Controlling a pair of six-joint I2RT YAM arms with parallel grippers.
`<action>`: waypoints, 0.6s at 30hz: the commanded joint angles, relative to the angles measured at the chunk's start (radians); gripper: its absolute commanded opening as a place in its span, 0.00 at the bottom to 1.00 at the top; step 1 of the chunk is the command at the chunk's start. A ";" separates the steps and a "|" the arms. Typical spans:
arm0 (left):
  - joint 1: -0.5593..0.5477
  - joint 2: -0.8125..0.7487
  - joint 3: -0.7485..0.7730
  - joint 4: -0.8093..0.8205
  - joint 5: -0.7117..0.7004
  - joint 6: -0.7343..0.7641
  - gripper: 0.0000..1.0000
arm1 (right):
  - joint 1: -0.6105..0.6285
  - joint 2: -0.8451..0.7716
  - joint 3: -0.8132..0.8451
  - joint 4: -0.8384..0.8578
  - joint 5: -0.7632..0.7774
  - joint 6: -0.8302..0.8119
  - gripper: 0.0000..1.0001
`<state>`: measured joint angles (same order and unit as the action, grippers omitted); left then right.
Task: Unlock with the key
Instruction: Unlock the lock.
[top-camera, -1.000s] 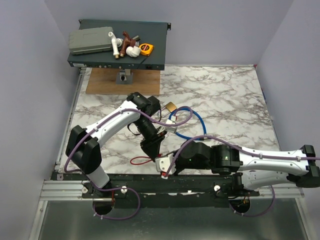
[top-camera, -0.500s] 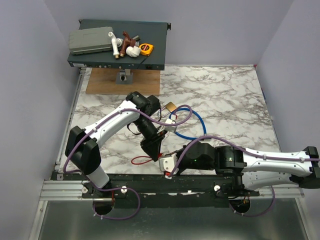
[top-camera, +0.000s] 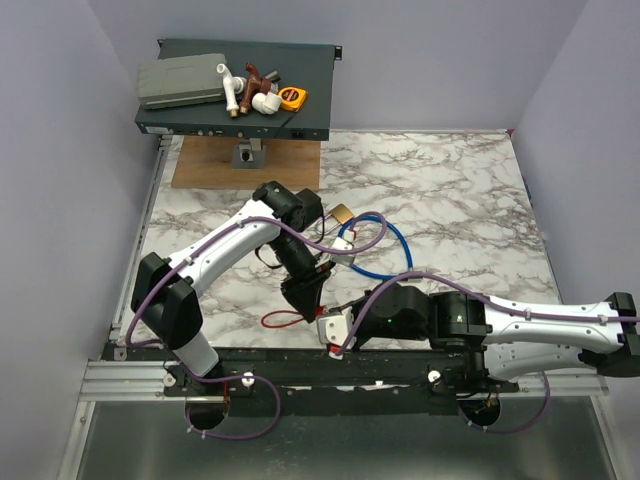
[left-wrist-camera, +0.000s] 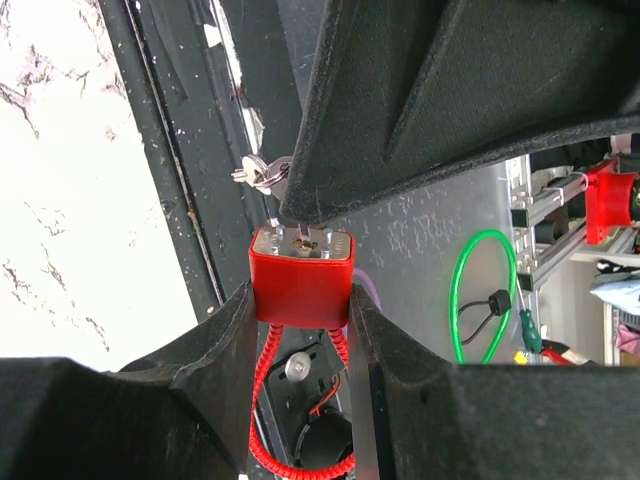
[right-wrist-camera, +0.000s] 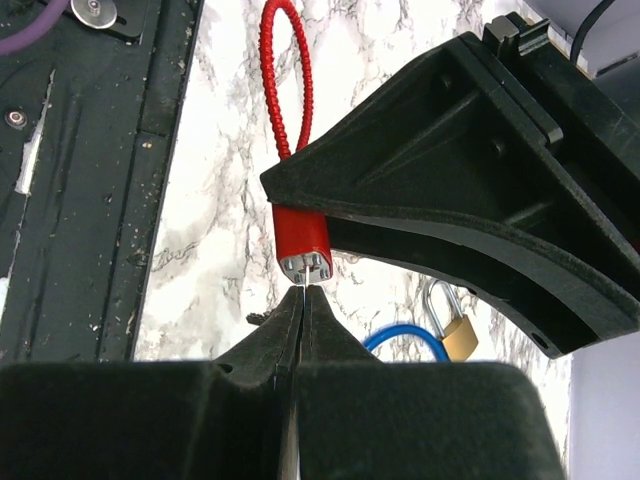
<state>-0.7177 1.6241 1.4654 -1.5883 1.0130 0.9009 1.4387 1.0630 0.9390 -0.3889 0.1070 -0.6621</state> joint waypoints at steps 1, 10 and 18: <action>-0.021 0.010 0.064 -0.034 0.084 0.009 0.00 | 0.010 0.030 -0.007 0.064 -0.053 -0.023 0.01; -0.025 0.031 0.082 -0.034 0.099 0.015 0.00 | 0.013 0.031 -0.012 0.089 -0.070 -0.011 0.01; -0.025 0.044 0.113 -0.034 0.093 0.011 0.00 | 0.013 0.006 -0.037 0.113 -0.053 0.002 0.01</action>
<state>-0.7296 1.6684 1.5326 -1.6329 0.9840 0.9005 1.4387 1.0744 0.9340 -0.3649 0.1120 -0.6811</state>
